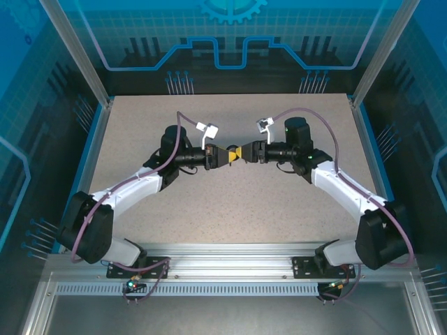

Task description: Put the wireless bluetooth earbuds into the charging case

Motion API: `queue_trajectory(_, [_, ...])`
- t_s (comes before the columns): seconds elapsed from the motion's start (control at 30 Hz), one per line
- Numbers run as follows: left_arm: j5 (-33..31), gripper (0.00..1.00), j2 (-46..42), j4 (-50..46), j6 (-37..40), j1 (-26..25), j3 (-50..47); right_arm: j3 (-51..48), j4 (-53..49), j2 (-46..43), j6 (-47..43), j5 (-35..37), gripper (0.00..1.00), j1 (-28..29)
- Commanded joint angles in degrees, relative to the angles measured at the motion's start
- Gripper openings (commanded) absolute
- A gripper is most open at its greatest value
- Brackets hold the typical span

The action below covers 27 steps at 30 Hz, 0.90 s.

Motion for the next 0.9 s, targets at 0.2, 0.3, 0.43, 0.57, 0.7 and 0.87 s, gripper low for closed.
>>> queue_trajectory(0.2, [3.5, 0.00, -5.1, 2.1, -0.3, 0.1, 1.6, -0.9, 3.3, 7.5, 1.5, 2.0, 0.47, -4.8])
queue_trajectory(0.3, [3.4, 0.00, -5.4, 1.9, -0.1, 0.1, 1.4, -1.3, 3.3, 7.6, 1.7, 1.9, 0.47, -5.4])
queue_trajectory(0.43, [2.7, 0.00, -5.2, 3.0, -0.4, 0.1, 0.5, -1.7, 2.4, 4.9, 2.2, 1.4, 0.47, -5.9])
queue_trajectory(0.57, [2.0, 0.00, -4.6, 3.4, -0.3, 0.1, 0.3, -1.5, -0.7, 0.6, 1.5, 1.0, 0.47, -5.9])
queue_trajectory(0.7, [1.4, 0.00, -4.0, 3.1, 0.0, 0.1, 0.3, -1.7, -1.6, -4.3, 3.2, 2.1, 0.49, -5.7])
queue_trajectory(0.87, [-4.9, 0.00, -3.8, 2.0, 1.2, 0.0, -0.4, 0.3, -6.1, -7.3, 14.2, 13.0, 0.67, -3.8])
